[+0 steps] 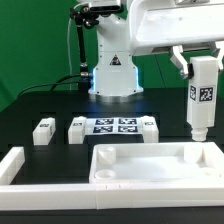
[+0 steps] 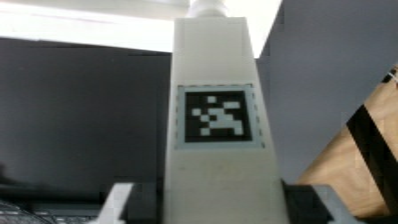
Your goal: Assemble desk
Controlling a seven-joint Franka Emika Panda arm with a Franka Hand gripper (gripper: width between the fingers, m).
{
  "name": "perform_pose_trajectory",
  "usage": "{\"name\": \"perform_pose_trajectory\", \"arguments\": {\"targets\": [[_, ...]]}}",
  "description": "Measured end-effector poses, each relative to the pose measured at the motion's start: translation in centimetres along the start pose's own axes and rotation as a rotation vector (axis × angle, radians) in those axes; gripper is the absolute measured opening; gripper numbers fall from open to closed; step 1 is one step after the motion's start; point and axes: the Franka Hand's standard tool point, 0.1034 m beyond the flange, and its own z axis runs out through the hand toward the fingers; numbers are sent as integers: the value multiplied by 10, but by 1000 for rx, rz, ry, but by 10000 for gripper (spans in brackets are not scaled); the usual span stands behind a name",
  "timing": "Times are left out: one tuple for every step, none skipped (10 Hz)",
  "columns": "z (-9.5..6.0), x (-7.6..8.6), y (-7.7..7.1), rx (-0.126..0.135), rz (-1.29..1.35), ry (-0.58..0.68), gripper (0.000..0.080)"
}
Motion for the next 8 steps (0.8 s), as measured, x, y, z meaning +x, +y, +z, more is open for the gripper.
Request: {"name": "perform_pose_trajectory", "arguments": {"targets": [[4, 3, 4, -2, -12, 2, 288], [4, 2, 2, 0, -12, 1, 288], [4, 2, 3, -1, -12, 0, 288], [4, 1, 3, 0, -12, 0, 288], [5, 1, 2, 0, -12, -1, 288], [7, 1, -1, 3, -14, -2, 288], [12, 4, -2, 5, -14, -1, 288], [17, 7, -2, 6, -13, 2, 288]]}}
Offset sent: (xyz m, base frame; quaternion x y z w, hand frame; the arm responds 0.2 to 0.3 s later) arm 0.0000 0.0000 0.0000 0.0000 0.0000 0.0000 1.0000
